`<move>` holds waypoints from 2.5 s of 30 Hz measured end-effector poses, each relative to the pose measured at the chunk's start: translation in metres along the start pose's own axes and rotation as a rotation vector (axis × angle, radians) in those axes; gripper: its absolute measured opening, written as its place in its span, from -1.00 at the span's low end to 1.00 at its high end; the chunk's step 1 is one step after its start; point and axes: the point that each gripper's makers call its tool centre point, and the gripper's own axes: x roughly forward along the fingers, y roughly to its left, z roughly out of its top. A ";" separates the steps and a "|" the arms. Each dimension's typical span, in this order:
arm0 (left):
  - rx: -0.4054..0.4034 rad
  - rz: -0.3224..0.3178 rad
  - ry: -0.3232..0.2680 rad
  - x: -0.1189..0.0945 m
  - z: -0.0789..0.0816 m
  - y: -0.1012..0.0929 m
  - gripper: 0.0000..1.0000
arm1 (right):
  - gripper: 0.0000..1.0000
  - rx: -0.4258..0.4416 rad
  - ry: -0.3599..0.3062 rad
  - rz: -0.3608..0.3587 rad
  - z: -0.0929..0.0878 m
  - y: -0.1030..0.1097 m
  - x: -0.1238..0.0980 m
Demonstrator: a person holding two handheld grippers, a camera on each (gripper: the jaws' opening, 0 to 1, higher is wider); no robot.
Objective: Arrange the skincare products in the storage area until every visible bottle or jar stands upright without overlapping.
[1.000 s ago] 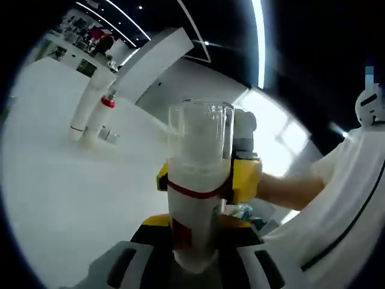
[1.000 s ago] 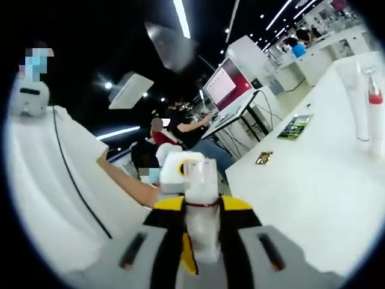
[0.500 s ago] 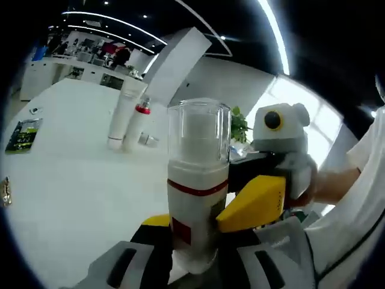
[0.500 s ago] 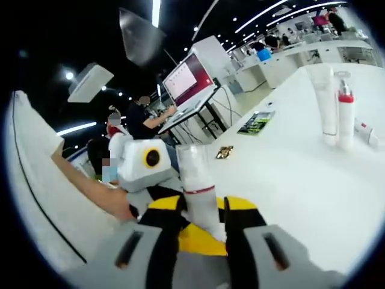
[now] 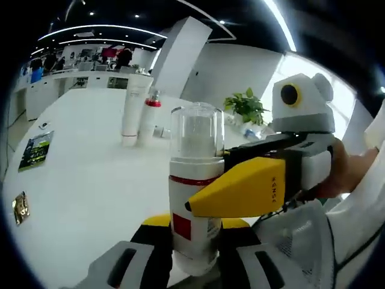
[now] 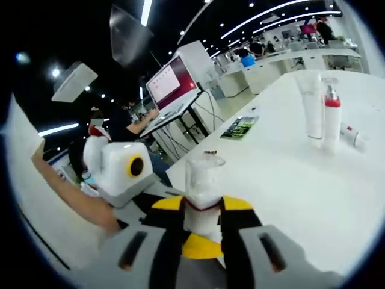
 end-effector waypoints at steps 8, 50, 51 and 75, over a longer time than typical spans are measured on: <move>-0.047 -0.131 -0.089 0.000 0.014 -0.017 -0.45 | -0.56 -0.009 0.002 0.115 0.008 0.000 -0.015; -0.084 -0.021 -0.044 -0.001 0.008 0.003 -0.46 | -0.29 0.225 -0.048 0.136 0.014 -0.005 -0.003; -0.078 -0.019 -0.041 -0.002 0.007 0.004 -0.46 | -0.30 0.234 -0.045 0.128 0.014 -0.006 -0.003; -0.031 -0.313 -0.032 0.002 0.005 -0.054 -0.28 | -0.61 -0.022 0.062 0.371 0.022 0.013 -0.036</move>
